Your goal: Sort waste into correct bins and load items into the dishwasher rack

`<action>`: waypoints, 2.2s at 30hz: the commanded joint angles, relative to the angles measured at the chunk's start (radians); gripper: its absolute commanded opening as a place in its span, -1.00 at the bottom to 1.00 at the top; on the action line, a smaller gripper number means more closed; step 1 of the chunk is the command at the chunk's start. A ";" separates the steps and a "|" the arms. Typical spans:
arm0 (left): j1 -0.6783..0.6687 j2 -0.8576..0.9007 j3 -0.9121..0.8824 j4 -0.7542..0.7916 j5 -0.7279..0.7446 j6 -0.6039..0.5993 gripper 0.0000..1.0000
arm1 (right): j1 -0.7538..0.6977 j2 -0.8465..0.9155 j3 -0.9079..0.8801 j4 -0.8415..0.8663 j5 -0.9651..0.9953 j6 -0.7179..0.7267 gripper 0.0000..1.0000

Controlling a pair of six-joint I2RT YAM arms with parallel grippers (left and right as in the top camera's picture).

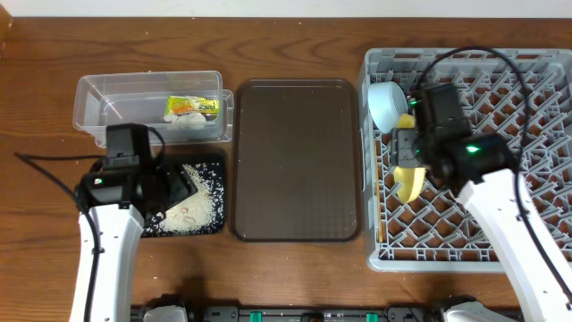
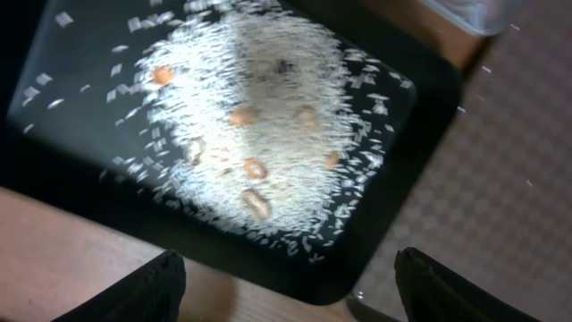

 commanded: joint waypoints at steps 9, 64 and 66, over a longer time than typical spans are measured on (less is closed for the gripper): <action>-0.189 -0.004 0.007 -0.045 0.018 0.193 0.54 | -0.278 -0.087 0.000 -0.081 -0.346 -0.121 0.71; -0.193 -0.681 -0.052 -0.048 0.014 0.188 0.89 | -0.271 -0.892 -0.443 0.020 -0.214 -0.165 0.98; -0.193 -0.681 -0.052 -0.048 0.014 0.188 0.89 | -0.264 -0.965 -0.496 0.089 -0.214 -0.165 0.98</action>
